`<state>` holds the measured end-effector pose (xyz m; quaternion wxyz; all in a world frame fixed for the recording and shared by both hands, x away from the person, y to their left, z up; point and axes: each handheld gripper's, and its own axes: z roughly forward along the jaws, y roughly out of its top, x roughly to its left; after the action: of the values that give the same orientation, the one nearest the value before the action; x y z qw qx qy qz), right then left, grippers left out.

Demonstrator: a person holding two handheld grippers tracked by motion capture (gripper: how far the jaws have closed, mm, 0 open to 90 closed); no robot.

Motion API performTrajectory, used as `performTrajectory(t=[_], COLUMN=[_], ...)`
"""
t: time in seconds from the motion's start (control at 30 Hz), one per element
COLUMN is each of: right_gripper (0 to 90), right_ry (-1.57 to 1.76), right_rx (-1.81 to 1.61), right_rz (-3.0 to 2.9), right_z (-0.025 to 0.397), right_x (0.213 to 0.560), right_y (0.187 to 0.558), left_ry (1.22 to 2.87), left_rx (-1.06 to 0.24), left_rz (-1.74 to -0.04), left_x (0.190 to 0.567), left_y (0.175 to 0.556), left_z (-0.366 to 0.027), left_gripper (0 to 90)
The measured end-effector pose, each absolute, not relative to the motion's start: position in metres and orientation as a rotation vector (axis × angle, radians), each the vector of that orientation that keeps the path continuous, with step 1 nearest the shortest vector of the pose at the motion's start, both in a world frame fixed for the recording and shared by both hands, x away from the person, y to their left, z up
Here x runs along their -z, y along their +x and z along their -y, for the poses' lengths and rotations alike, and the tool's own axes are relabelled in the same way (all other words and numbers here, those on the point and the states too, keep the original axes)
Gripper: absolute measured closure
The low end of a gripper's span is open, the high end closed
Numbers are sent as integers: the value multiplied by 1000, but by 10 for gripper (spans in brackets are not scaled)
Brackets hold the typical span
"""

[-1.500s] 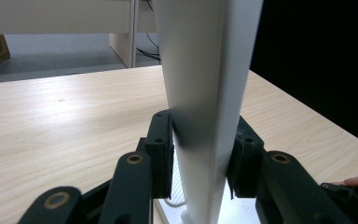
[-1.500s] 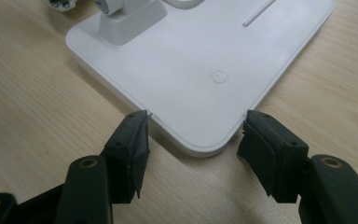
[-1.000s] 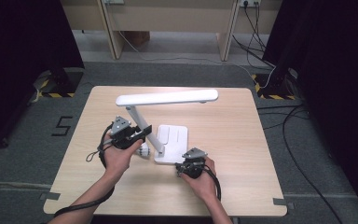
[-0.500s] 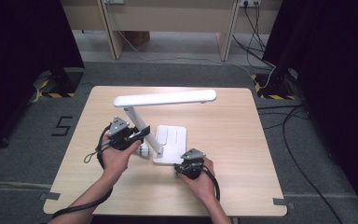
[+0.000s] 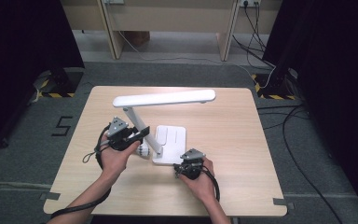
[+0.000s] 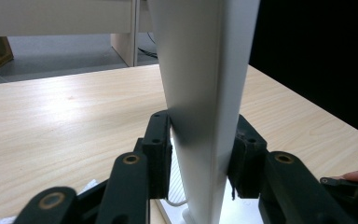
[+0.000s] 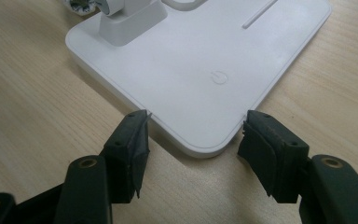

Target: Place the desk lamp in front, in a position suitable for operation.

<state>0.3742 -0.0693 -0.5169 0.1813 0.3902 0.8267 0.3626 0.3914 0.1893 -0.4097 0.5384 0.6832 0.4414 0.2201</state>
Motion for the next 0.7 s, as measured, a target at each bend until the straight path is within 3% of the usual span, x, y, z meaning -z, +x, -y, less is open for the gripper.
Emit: performTrajectory(t=[0.07,0.23,0.7], right_gripper=[414,409,410], right_ry=[1102,1079,1123], right_rx=[-1026,-1028,-1134], right_rz=[-2334,-2345,-2234], right_z=[69,70,95], right_x=[517,515,486], right_y=[374,372,356], left_ry=[1623,1637,1725], left_rx=[-526,-521,-526], left_rz=[-1037,-1005,-909], left_x=[410,406,409], left_y=[391,389,368], left_z=[-190,-195,-244], left_gripper=[606,378,274])
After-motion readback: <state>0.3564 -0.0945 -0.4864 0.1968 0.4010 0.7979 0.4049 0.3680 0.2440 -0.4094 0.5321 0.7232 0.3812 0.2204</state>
